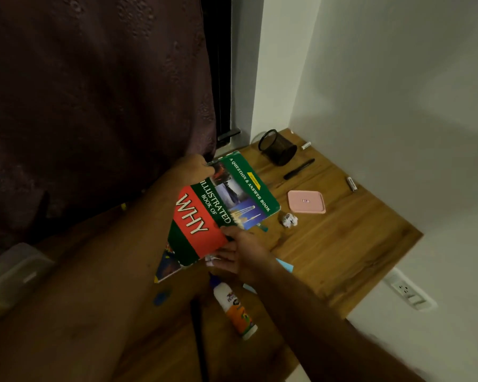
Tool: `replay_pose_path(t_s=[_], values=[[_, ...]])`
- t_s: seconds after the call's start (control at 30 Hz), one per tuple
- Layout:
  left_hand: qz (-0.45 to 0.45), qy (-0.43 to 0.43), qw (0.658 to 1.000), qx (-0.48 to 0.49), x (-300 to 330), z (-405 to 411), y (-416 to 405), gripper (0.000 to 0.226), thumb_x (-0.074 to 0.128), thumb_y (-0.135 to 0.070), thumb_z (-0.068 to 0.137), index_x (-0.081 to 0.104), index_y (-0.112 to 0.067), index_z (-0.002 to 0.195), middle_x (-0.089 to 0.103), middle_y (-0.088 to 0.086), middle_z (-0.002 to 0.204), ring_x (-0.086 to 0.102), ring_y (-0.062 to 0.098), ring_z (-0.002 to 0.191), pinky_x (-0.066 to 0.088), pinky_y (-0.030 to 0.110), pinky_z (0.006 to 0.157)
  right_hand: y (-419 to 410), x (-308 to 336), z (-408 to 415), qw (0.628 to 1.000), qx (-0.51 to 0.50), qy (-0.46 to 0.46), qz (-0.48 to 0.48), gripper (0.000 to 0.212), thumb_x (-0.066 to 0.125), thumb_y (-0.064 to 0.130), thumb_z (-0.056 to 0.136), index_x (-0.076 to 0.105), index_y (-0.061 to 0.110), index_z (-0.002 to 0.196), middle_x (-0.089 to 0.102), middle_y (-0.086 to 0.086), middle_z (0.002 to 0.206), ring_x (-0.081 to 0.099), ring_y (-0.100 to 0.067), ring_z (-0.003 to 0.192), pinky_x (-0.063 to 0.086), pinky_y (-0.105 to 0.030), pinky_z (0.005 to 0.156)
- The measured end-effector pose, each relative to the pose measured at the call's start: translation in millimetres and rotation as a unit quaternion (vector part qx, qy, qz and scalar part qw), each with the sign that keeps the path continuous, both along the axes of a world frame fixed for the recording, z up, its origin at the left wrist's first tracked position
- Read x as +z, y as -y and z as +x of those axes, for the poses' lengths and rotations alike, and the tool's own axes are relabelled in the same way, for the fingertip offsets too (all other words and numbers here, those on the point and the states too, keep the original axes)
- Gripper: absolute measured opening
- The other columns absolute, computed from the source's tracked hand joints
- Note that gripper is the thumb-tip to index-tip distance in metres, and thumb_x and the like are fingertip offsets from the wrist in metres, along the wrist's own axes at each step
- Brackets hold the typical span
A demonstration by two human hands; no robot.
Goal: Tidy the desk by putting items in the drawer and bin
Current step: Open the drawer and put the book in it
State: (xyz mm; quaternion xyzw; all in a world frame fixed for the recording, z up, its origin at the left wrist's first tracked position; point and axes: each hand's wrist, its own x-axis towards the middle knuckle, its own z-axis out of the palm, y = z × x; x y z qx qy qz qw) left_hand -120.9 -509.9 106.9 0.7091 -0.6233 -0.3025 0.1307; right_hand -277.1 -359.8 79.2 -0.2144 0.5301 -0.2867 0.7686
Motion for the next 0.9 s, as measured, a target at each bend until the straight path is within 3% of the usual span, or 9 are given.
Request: replay_pose_path(t_s=[0.1,0.27,0.37,0.43,0.57,0.73,0.9], values=[[0.000,0.050,0.999,-0.002,-7,-11,33,0.024,0.055,-0.029,0.089,0.064,-0.006,0.092,0.061,0.011,0.082,0.060,0.026,0.075,0.044,0.029,0.067,33,1,-2,1.000,-0.003,0.001,0.020,0.008,0.057,0.022,0.095,0.055,0.017,0.100,0.063,-0.006,0.103,0.058,-0.021,0.095,0.051,-0.041,0.093],[-0.028,0.089,0.995,0.018,-26,-22,75,0.023,0.053,-0.030,0.088,0.066,-0.011,0.092,0.065,0.012,0.087,0.062,0.029,0.080,0.050,0.036,0.074,83,-9,4,0.998,-0.007,0.004,0.069,0.011,0.063,0.026,0.089,0.056,0.022,0.095,0.060,-0.002,0.106,0.055,-0.021,0.108,0.049,-0.035,0.088],[-0.029,0.090,0.995,0.038,-42,-18,93,0.021,0.053,-0.029,0.088,0.066,-0.012,0.091,0.066,0.013,0.090,0.061,0.030,0.081,0.049,0.036,0.075,104,-16,7,0.996,-0.014,0.023,0.081,0.006,0.061,0.026,0.089,0.058,0.022,0.091,0.063,0.001,0.089,0.059,-0.015,0.090,0.047,-0.033,0.085],[-0.026,0.082,0.995,0.050,-52,-15,102,0.022,0.054,-0.027,0.088,0.066,-0.012,0.097,0.066,0.013,0.093,0.061,0.031,0.085,0.049,0.036,0.078,113,-20,10,0.996,-0.017,0.027,0.081,0.007,0.061,0.028,0.088,0.060,0.021,0.091,0.065,0.001,0.085,0.061,-0.015,0.088,0.047,-0.034,0.088],[-0.028,0.071,0.995,0.058,-72,-13,114,0.021,0.055,-0.026,0.088,0.067,-0.011,0.097,0.067,0.014,0.094,0.061,0.031,0.085,0.048,0.034,0.075,127,-30,14,0.995,-0.014,0.016,0.093,0.013,0.062,0.034,0.087,0.059,0.023,0.094,0.067,-0.002,0.097,0.060,-0.018,0.099,0.045,-0.038,0.095],[-0.019,0.076,0.996,0.051,-95,-10,123,0.023,0.058,-0.025,0.086,0.068,-0.007,0.097,0.067,0.017,0.093,0.061,0.034,0.087,0.048,0.035,0.076,137,-44,15,0.995,0.008,-0.008,0.102,0.016,0.060,0.040,0.088,0.058,0.025,0.094,0.065,-0.005,0.113,0.055,-0.023,0.110,0.046,-0.040,0.094],[-0.004,0.085,0.995,0.048,-113,-3,128,0.025,0.058,-0.026,0.086,0.068,-0.005,0.095,0.063,0.018,0.094,0.061,0.035,0.089,0.049,0.036,0.076,143,-49,12,0.994,-0.004,-0.001,0.112,0.016,0.057,0.034,0.093,0.055,0.022,0.083,0.061,-0.002,0.081,0.060,-0.021,0.100,0.045,-0.044,0.101]])
